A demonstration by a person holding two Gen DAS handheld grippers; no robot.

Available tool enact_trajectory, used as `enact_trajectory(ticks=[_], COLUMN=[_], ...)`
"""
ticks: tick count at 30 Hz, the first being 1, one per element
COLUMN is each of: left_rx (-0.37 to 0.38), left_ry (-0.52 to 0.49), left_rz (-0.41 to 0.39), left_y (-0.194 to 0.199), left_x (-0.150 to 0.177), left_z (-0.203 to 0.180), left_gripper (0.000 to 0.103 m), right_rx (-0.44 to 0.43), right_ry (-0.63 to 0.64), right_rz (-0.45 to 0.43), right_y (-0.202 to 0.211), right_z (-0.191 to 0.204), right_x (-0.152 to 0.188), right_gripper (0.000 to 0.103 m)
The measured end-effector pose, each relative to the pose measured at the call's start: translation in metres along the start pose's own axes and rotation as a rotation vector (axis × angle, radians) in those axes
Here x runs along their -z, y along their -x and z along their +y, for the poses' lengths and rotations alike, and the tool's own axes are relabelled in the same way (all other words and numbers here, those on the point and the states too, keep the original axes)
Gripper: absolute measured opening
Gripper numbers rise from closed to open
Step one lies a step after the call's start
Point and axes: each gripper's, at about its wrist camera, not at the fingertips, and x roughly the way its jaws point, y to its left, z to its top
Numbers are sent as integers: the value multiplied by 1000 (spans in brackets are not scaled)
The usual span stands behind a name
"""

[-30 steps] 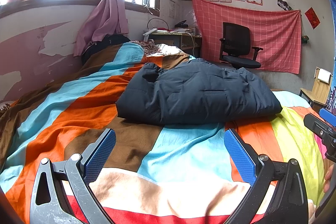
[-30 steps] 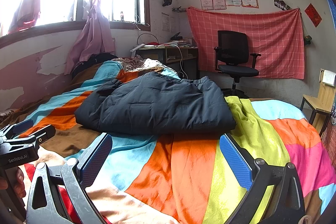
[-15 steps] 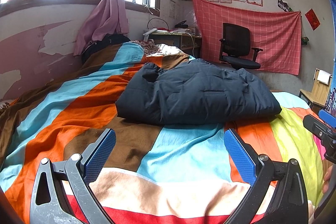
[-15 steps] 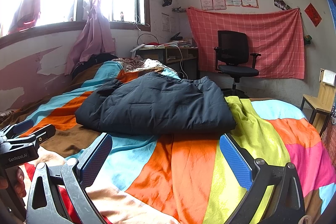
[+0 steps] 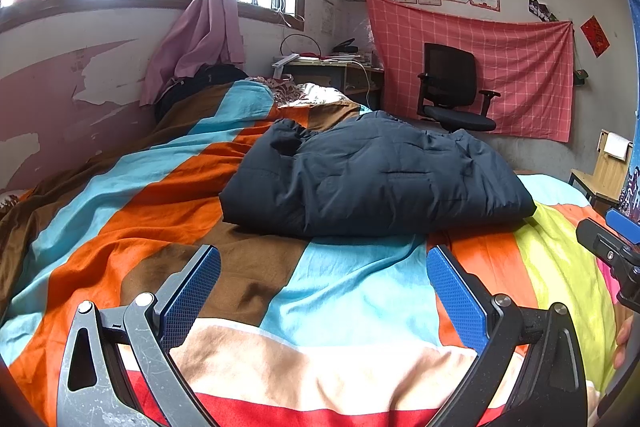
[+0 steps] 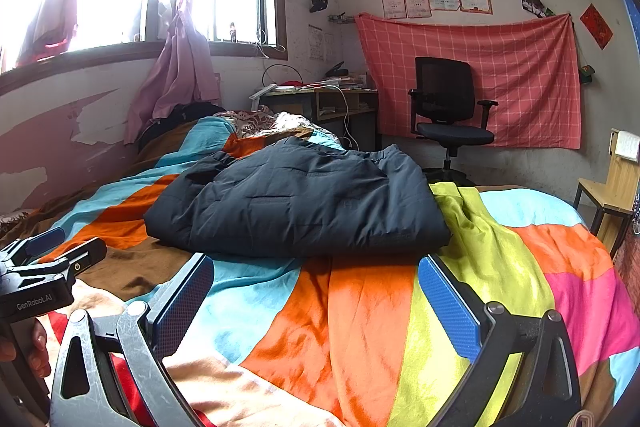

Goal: Fold large clothes

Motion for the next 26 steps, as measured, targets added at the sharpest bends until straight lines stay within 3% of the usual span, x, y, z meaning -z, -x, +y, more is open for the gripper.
enact_trajectory(ticks=[8,12,26], left_rx=[-3,-71,-69], left_ry=[8,-3,-20], left_rz=[14,54,81], left_y=[-1,-7,-13], left_x=[0,4,12], left_z=[4,2,-3], left_gripper=[101,101,101], right_rx=[-1,-1,0], right_ry=[0,-2,-2], right_rz=[-2,-1,10], right_y=[0,0,-1], right_z=[1,1,1], right_x=[0,1,5], right_gripper=[103,103,103])
